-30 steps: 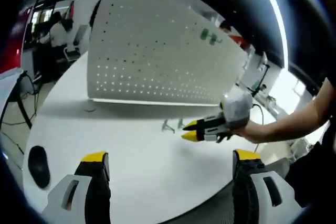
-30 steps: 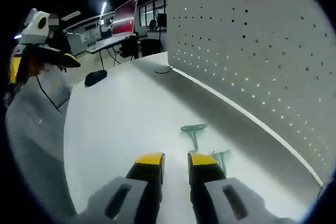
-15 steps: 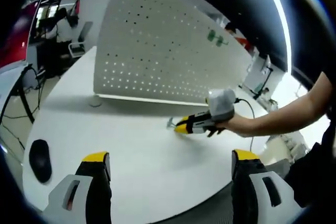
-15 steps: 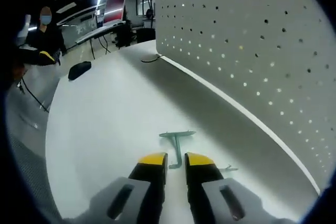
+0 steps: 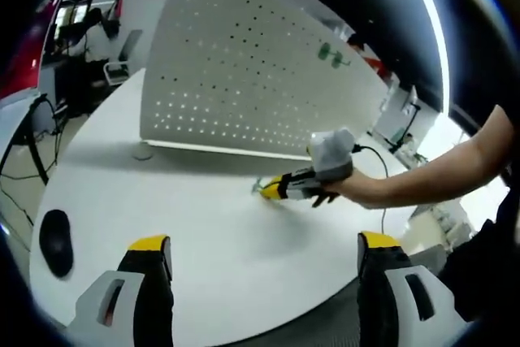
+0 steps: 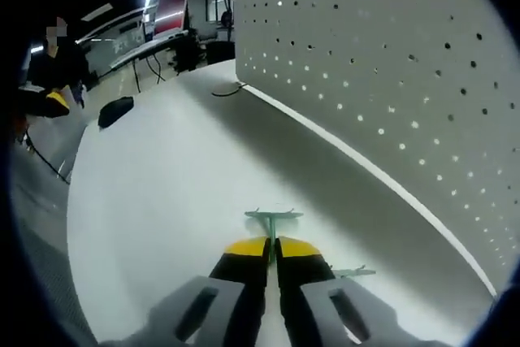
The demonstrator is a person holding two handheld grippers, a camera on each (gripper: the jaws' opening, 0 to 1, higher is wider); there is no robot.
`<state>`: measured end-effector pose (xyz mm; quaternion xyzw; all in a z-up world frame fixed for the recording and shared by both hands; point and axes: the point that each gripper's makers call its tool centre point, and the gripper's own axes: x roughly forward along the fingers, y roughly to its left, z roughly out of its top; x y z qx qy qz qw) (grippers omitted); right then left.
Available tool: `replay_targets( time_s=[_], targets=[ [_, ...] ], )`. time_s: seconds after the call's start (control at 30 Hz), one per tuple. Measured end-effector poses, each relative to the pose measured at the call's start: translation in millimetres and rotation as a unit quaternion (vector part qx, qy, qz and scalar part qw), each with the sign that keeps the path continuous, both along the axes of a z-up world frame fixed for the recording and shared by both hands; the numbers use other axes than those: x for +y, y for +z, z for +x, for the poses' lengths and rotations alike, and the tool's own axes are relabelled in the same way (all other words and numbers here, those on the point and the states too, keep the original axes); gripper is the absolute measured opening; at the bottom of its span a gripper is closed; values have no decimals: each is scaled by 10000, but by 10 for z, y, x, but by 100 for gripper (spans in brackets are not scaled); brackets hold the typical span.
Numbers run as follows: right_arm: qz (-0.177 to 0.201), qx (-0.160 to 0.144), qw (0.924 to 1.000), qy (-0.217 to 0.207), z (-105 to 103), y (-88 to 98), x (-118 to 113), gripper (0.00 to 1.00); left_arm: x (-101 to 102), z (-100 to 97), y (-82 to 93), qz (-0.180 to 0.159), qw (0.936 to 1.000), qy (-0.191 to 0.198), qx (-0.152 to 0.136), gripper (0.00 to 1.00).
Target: Insert the hook assembly into the mounting plate slot until the hook locks in place.
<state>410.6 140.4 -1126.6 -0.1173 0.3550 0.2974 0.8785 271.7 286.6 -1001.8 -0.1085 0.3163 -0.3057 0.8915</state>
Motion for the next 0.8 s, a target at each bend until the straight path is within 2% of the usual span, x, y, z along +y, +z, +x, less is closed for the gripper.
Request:
replay_targets(
  time_s=[0.23,0.5,0.57,0.63,0.77,0.8],
  targets=[
    [179,-137,9997,-49,-1,251,-26,0,-5,25,49,42,9999,-58,-103,96],
    [696,-290,9965,-375,2,656,-79,0,-63,104,205,38,9993,-157,-338,96],
    [740,-178,9964,-385,-51,694,-101,0,-76,120,232,41,9990,-197,-395,96],
    [739,-227,9962,-398,-116,749,-144,0,-118,127,258,27,9988,-245,-425,97],
    [1192,44,9910,-604,-307,846,-143,0,-179,149,304,71,9978,-371,-538,96],
    [1165,26,9915,-576,-343,857,-154,0,-188,155,315,64,9977,-386,-557,96]
  ],
)
